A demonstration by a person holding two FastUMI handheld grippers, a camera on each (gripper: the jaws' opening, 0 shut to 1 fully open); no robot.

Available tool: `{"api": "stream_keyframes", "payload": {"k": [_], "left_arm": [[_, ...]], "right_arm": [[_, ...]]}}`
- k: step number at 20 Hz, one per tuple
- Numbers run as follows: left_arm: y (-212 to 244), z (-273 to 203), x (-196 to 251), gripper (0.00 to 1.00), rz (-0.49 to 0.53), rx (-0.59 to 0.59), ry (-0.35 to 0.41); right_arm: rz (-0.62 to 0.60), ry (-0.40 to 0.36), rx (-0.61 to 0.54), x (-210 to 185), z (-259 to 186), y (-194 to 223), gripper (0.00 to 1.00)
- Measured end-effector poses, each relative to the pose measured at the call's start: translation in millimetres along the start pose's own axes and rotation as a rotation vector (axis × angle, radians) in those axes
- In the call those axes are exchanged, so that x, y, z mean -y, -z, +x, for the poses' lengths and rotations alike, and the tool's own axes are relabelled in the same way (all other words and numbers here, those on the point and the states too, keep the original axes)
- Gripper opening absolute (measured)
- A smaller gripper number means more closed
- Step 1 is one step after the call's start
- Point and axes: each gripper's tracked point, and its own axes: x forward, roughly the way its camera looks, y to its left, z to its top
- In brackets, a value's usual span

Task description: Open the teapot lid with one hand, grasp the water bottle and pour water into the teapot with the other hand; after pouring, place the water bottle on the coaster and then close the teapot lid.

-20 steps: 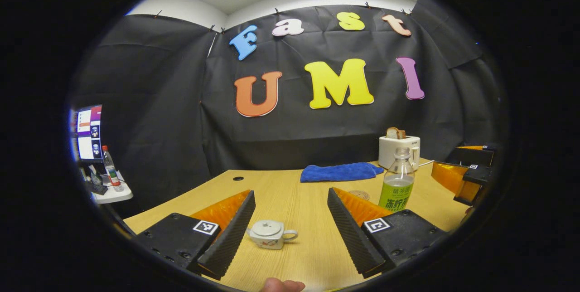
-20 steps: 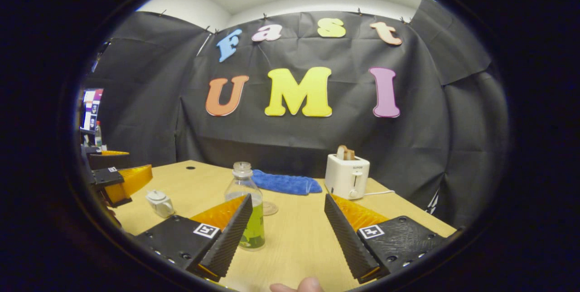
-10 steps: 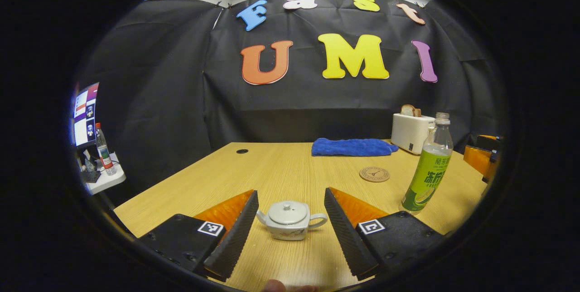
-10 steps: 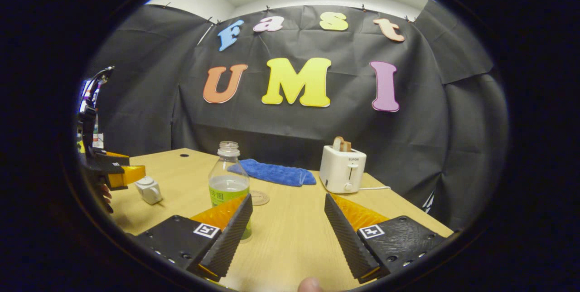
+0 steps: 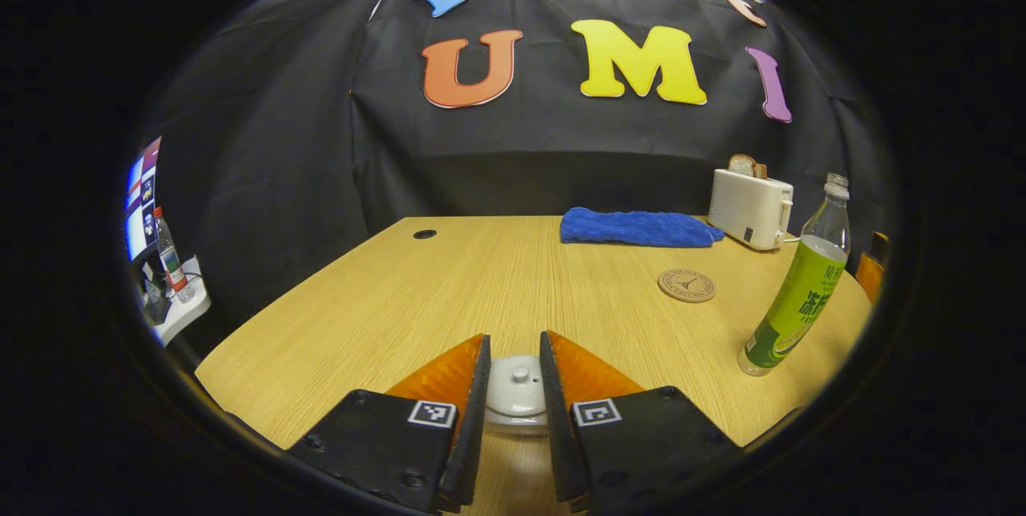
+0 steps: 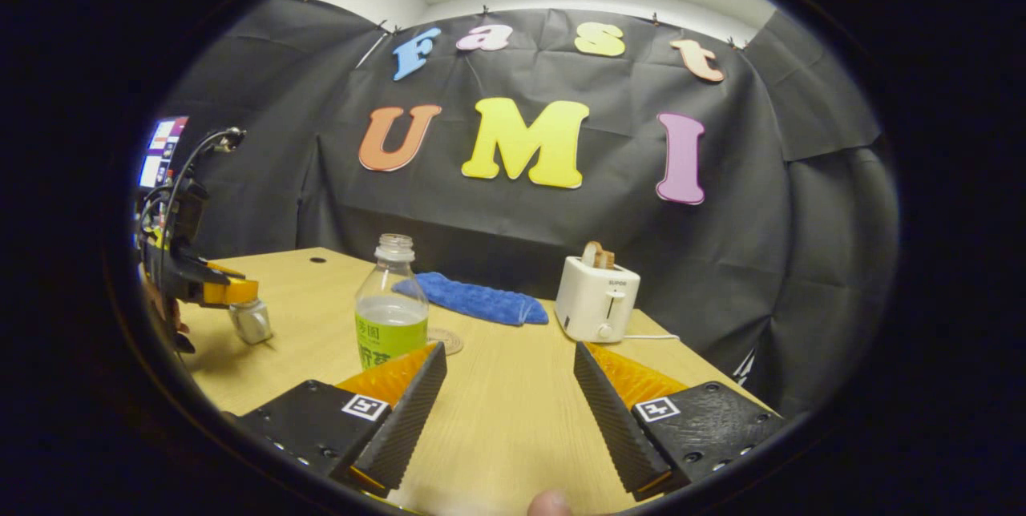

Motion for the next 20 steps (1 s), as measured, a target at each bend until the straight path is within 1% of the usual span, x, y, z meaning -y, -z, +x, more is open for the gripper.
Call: {"api": "stream_keyframes", "payload": {"k": [1,2,3,4,5,7,8,13,14,16,17,18,20], "left_arm": [[-0.3,1.3,-1.0,0.35,0.004,-0.003,-0.012],[-1.5,0.7,1.5,0.23,0.004,-0.001,-0.01],[-2.4,1.8,2.0,0.15,0.003,0.004,-0.008],[-2.6,1.9,3.6,0.11,0.002,0.005,-0.004],[-3.6,3.5,4.5,0.06,0.004,0.011,-0.001],[-4.8,2.8,4.3,0.03,0.011,0.014,0.002],[-8.0,-0.4,3.6,0.03,0.016,0.024,0.001],[-36.6,-21.6,8.1,0.03,0.023,0.106,0.025],[-40.4,-24.6,6.9,0.03,0.022,0.115,0.024],[-41.5,-34.5,6.6,0.03,0.011,0.126,0.026],[-42.2,-38.5,7.8,0.03,0.006,0.133,0.031],[-41.9,-42.4,9.6,0.03,0.003,0.138,0.037],[-41.9,-49.2,7.7,0.03,0.003,0.15,0.031]], "right_arm": [[0.001,-0.003,-0.003,-0.7,0.1,1.4,0.98],[0.001,-0.006,-0.005,-2.2,1.1,2.0,0.98],[0.002,-0.019,-0.007,-5.0,3.2,2.9,0.98],[0.007,-0.043,-0.008,-10.3,3.8,3.8,0.98],[0.012,-0.061,-0.01,-14.7,4.2,3.6,0.95],[0.022,-0.086,-0.016,-17.2,6.3,7.1,0.95],[0.03,-0.099,-0.018,-20.3,7.3,6.7,0.95],[0.067,-0.207,-0.034,-58.5,9.1,13.5,0.95],[0.078,-0.219,-0.059,-68.2,12.9,21.9,0.95],[0.096,-0.231,-0.086,-79.6,18.5,30.1,0.96],[0.097,-0.227,-0.098,-83.9,23.5,33.9,0.94],[0.1,-0.223,-0.105,-86.8,28.2,35.0,0.96],[0.114,-0.215,-0.117,-92.1,37.7,38.9,0.96]]}}
